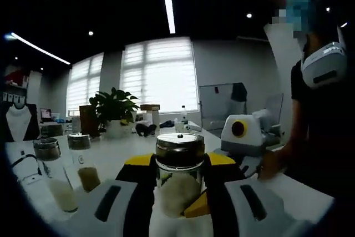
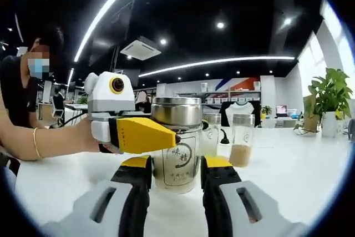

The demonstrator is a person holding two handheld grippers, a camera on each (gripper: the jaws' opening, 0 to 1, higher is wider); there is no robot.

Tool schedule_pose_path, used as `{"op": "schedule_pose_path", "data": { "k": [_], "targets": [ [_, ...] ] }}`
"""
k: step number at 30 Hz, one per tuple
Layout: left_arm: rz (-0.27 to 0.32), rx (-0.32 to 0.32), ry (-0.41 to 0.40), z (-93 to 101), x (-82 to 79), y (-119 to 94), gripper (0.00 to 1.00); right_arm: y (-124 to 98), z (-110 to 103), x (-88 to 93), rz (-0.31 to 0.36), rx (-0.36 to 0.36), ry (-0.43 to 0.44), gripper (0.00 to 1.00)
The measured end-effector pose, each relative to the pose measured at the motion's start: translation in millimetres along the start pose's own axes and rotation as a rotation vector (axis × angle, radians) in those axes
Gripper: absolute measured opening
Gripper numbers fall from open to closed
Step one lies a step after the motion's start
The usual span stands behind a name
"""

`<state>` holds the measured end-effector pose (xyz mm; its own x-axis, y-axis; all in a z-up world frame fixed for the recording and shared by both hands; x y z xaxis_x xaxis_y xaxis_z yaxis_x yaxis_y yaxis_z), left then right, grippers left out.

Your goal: Rotate the seasoning bottle until the label or dispensing opening points toward the visible target arrow and the bottle remains upright within the marked orientation range

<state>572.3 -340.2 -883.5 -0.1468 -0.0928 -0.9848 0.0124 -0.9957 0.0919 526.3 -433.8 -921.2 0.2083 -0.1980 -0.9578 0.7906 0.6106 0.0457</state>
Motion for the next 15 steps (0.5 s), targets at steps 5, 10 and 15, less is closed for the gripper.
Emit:
{"op": "schedule_pose_path", "data": {
  "k": [5,10,15],
  "targets": [
    [-0.004,0.015,-0.007,-0.6,1.1,-2.0,0.36,0.6,-2.8,-0.5,-0.002,-0.010,-0.011,0.31],
    [-0.025,0.006,0.033,2.6,0.4,3.1,0.36,-0.2,-1.6,0.0,-0.011,0.006,-0.018,0.31],
    [-0.052,-0.029,0.031,2.3,-0.2,7.6,0.37,-1.0,1.1,1.2,-0.048,0.043,-0.065,0.31]
  ]
}}
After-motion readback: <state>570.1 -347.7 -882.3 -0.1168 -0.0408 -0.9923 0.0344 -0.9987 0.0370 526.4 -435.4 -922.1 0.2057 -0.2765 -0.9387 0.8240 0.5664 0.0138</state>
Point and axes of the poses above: the point that each gripper's makers call its tool centre point, and the gripper's own axes: y roughly forward along the fingers, z roughly to its right, x roughly out of its underside, the point moved 8 cm from there along -y, roughly backward along the fingers, and after that the axes turned 13 degrees about -y, right-handed, at the moved point
